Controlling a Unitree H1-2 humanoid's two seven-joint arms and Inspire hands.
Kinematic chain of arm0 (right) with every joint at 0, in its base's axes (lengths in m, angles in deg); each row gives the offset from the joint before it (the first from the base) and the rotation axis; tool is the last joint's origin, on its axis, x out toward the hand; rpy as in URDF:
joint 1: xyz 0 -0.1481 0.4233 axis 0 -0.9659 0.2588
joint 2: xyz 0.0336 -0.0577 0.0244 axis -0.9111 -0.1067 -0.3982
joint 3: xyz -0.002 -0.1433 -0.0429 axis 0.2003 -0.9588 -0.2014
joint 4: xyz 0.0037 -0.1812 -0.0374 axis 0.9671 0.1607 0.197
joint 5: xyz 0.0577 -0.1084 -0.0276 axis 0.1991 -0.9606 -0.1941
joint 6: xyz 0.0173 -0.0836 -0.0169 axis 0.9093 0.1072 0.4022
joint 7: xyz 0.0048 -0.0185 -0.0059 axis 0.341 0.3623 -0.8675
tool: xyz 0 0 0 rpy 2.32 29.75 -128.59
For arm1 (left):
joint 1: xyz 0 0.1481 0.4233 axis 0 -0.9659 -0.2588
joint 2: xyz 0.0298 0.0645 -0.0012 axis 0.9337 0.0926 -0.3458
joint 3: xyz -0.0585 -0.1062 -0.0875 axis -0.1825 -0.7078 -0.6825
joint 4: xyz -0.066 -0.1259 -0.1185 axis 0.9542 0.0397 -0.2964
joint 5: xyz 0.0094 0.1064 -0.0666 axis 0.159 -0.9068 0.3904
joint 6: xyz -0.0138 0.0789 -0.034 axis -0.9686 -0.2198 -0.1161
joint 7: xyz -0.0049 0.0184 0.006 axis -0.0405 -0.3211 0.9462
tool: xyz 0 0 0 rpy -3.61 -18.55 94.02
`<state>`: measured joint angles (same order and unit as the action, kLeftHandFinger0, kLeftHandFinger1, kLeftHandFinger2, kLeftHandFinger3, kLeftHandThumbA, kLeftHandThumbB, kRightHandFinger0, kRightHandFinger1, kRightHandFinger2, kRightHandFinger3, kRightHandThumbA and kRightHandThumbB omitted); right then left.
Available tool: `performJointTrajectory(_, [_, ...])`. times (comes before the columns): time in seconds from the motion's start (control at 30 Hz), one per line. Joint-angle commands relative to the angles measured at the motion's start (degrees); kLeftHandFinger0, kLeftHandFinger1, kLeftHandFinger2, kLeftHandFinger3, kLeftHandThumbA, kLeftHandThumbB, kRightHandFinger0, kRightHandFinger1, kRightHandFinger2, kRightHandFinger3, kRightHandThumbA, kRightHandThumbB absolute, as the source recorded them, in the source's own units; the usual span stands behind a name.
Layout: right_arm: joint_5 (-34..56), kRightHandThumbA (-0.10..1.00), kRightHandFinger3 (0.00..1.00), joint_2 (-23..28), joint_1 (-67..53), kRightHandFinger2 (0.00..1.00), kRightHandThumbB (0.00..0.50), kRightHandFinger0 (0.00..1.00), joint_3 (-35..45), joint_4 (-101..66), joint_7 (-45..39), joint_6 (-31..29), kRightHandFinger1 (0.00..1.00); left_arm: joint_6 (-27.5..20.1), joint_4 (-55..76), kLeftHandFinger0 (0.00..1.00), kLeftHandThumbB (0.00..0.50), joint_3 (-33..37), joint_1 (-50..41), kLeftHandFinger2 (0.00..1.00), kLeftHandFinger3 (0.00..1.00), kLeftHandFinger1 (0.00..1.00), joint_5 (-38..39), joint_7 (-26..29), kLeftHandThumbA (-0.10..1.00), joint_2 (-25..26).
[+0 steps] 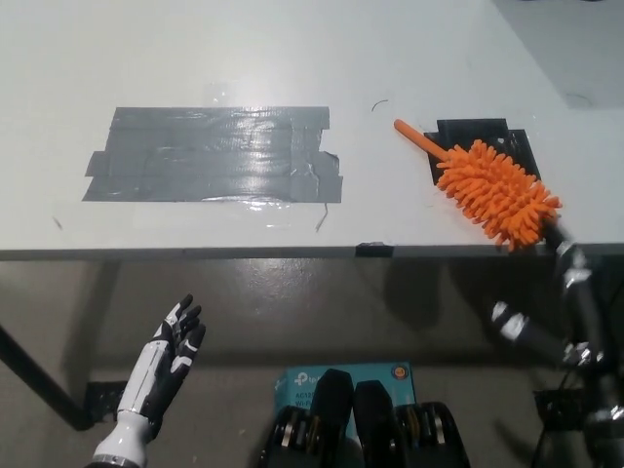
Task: An orange duster is kept infront of the robot in the middle of the table and the robot extends its right arm to grab the duster, picks it up and hands it to a person
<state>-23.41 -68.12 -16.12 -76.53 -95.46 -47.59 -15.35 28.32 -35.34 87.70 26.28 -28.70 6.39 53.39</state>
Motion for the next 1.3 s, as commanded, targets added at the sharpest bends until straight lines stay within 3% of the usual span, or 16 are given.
performJointTrajectory(0.0, [-9.45, 0.79, 1.00, 1.91, 7.49, 1.00, 0.273, 1.00, 1.52, -9.57, 0.46, 11.38, 1.00, -2.43, 0.79, 0.99, 0.207, -0.04, 0.46, 1.00, 1.00, 1.00, -0.19, -0.17, 0.85, 0.21])
performJointTrajectory(0.2, [-16.18, 0.89, 1.00, 5.42, 17.82, 1.00, 0.295, 1.00, -1.01, -7.77, -4.37, 23.78, 1.00, -2.87, 0.50, 0.96, 0.203, -0.08, 0.22, 1.00, 1.00, 1.00, -0.19, -0.14, 0.85, 0.13])
performJointTrajectory(0.33, [-18.45, 0.88, 1.00, 7.53, 25.63, 1.00, 0.281, 1.00, -3.53, -2.44, -7.36, 30.43, 1.00, -2.25, 0.80, 0.96, 0.209, -0.20, 0.31, 1.00, 1.00, 1.00, -0.29, 0.00, 0.85, 0.09])
performJointTrajectory(0.57, [-18.15, 0.89, 1.00, 9.15, 33.71, 1.00, 0.342, 1.00, -7.62, 10.64, -8.86, 32.13, 1.00, -1.84, 1.31, 0.99, 0.215, -0.34, 0.49, 1.00, 1.00, 1.00, -0.13, -0.09, 0.86, 0.15])
performJointTrajectory(0.73, [-17.02, 0.84, 1.00, 8.24, 37.42, 1.00, 0.378, 1.00, -10.01, 21.34, -9.28, 33.70, 1.00, -1.99, 1.48, 1.00, 0.217, -0.27, 0.41, 1.00, 1.00, 1.00, -0.37, -0.10, 0.87, 0.24])
performJointTrajectory(0.9, [-16.27, 0.83, 1.00, 8.10, 39.78, 1.00, 0.393, 1.00, -11.54, 28.91, -9.19, 32.88, 1.00, -2.08, 1.38, 1.00, 0.228, -0.24, 0.89, 1.00, 1.00, 1.00, -0.40, -0.22, 0.88, 0.37])
performJointTrajectory(1.0, [-14.77, 0.89, 1.00, 8.15, 41.31, 1.00, 0.422, 1.00, -12.18, 32.92, -11.07, 32.74, 1.00, -1.62, 1.89, 1.00, 0.231, -0.34, 0.88, 1.00, 1.00, 1.00, -0.50, -0.02, 0.88, 0.30])
performJointTrajectory(1.2, [-14.45, 0.95, 1.00, 8.76, 42.10, 1.00, 0.411, 1.00, -13.96, 36.18, -13.85, 32.85, 1.00, -1.32, 1.97, 1.00, 0.227, -0.34, 1.09, 1.00, 1.00, 1.00, -0.78, 0.05, 0.88, 0.37])
performJointTrajectory(1.27, [-14.26, 0.97, 1.00, 8.91, 42.35, 1.00, 0.428, 1.00, -14.41, 37.17, -14.75, 32.87, 1.00, -1.28, 1.96, 0.99, 0.224, -0.38, 1.20, 1.00, 1.00, 1.00, -0.60, -0.04, 0.87, 0.34])
